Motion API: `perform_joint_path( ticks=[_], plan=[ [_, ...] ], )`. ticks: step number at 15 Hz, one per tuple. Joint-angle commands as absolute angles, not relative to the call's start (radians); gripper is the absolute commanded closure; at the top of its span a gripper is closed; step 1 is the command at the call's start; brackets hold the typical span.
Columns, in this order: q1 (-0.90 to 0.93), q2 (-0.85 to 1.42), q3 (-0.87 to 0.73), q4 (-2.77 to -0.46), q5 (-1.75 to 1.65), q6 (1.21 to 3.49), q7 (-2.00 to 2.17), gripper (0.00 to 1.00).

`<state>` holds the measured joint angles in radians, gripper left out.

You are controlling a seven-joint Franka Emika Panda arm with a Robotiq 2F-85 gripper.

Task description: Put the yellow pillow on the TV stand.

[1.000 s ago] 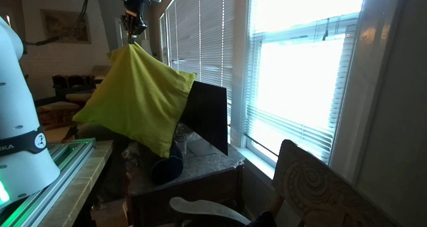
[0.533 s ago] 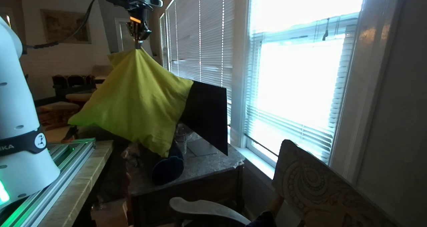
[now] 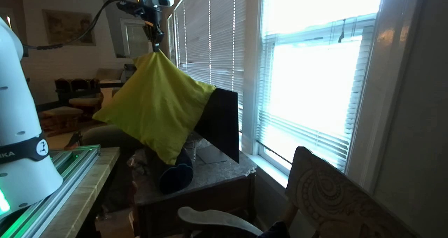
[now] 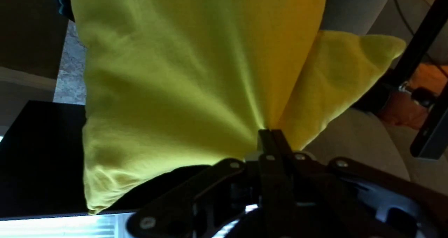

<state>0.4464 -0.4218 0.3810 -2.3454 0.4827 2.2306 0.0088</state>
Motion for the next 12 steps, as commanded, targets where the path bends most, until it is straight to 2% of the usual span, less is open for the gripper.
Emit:
perform_joint_path(
  ticks=[1, 4, 10, 11, 12],
  plan=[
    [0.470, -0.433, 0.412, -2.377, 0.521, 2.337, 0.119, 1.00],
    [0.504, -0.419, 0.421, -2.404, 0.518, 2.384, 0.106, 1.00],
    [0.498, -0.384, 0.453, -2.514, 0.464, 2.707, 0.138, 1.00],
    [0.517, -0.390, 0.425, -2.494, 0.463, 2.622, 0.118, 1.00],
    [0.518, -0.384, 0.424, -2.505, 0.462, 2.638, 0.118, 0.99]
  ],
)
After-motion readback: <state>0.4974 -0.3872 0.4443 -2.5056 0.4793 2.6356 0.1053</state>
